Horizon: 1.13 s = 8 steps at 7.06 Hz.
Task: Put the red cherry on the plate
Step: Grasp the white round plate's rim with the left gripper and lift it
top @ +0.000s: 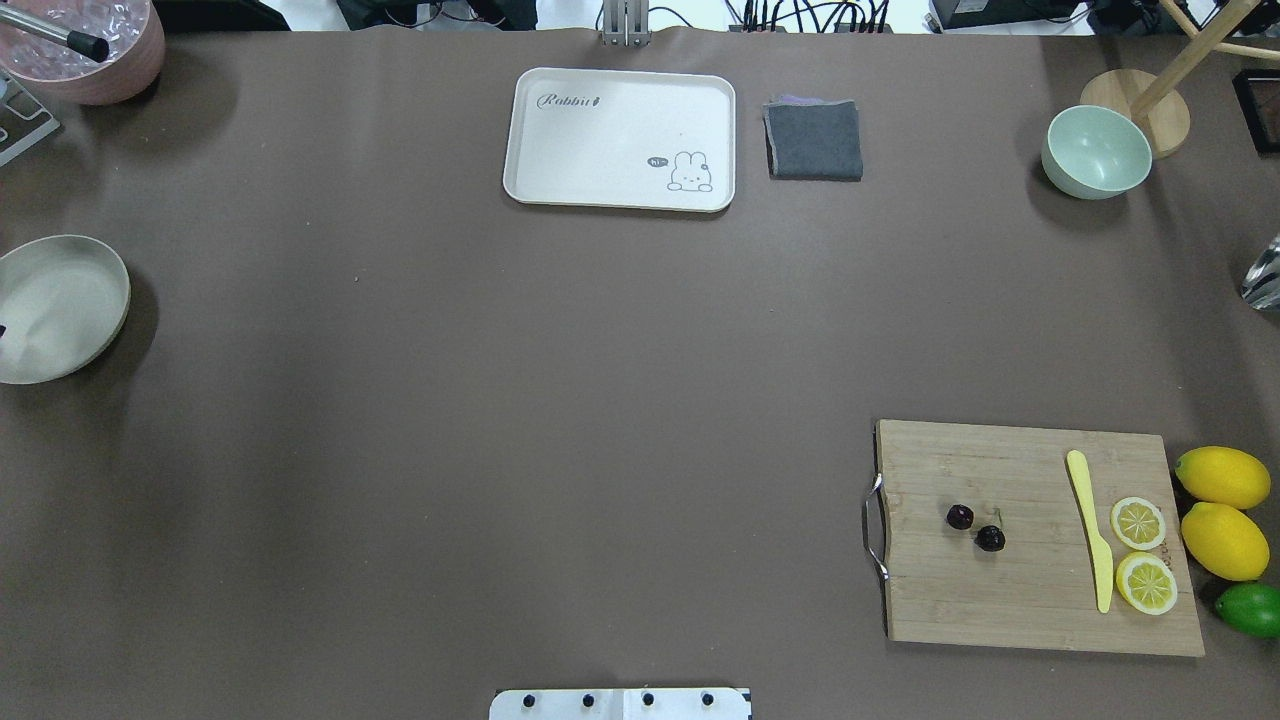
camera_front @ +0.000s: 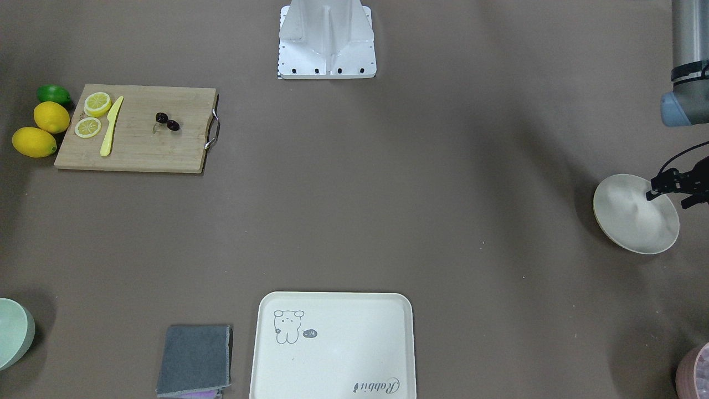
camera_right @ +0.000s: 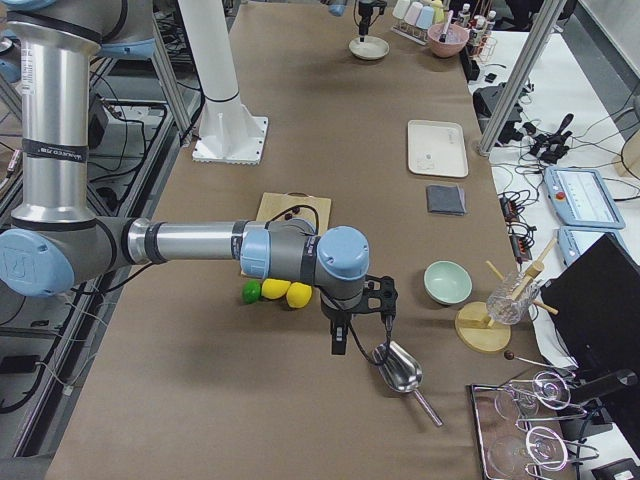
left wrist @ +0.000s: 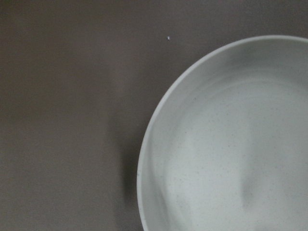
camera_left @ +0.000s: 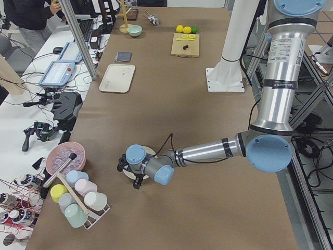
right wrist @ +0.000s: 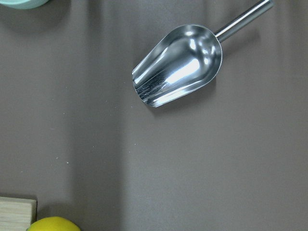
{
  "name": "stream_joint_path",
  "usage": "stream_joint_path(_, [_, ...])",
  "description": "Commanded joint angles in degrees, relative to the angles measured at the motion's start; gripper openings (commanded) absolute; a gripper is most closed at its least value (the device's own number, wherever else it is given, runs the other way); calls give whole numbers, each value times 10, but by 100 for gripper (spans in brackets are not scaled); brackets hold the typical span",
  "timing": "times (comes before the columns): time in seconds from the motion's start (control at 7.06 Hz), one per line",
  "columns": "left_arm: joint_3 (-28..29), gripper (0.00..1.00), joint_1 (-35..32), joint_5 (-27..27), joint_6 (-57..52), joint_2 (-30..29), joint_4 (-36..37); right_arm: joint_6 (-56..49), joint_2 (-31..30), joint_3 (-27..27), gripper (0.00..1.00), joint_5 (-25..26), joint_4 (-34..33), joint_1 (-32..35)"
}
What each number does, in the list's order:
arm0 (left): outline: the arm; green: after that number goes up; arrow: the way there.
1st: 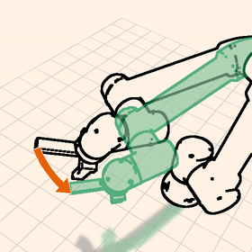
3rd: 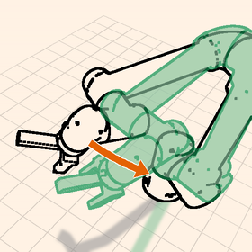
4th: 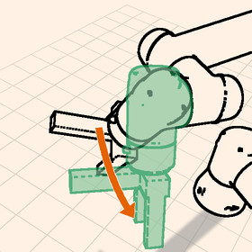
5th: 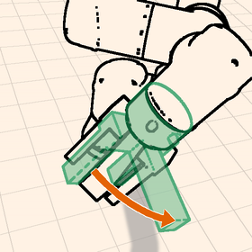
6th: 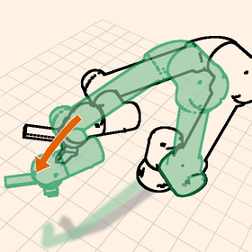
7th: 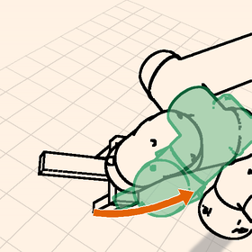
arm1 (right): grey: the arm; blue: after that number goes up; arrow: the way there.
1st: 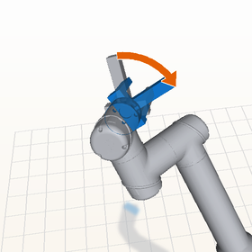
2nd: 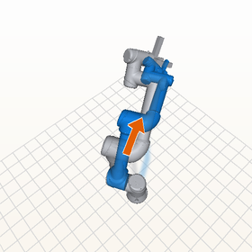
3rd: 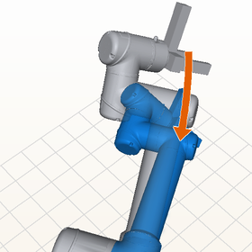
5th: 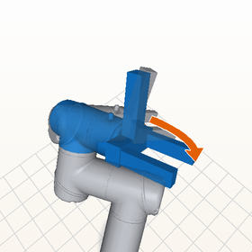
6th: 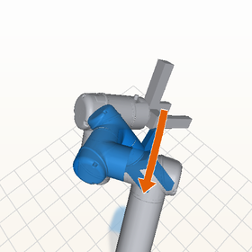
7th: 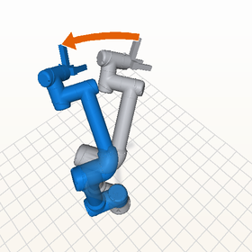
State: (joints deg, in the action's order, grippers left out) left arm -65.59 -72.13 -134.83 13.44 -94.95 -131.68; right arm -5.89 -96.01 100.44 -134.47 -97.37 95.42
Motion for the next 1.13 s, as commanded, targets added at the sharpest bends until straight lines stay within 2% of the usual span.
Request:
stream_joint_path(0.0, [6, 9, 2, 0, -2, 2, -2, 0, -1, 1, 100, 0, 0, 0])
stream_joint_path(0.14, [6, 0, 2, 1, -3, 2, 0, 0, -1, 1, 100, 0, 1, 0])
stream_joint_path(0.42, [2, 0, -4, 0, 5, -6, 12, 1, -1, 5, 100, 0, 0, 0])
stream_joint_path(0.71, [-20, 0, -55, -4, 3, -41, 101, 1, -2, 5, 100, 0, 1, 0])
stream_joint_path(0.85, [-36, 0, -81, -29, -3, -57, 146, 2, -2, 5, 100, -1, 0, 0])
stream_joint_path(0.99, [-44, 0, -104, -102, 0, -66, 163, 2, -2, 5, 100, -1, 0, 0])
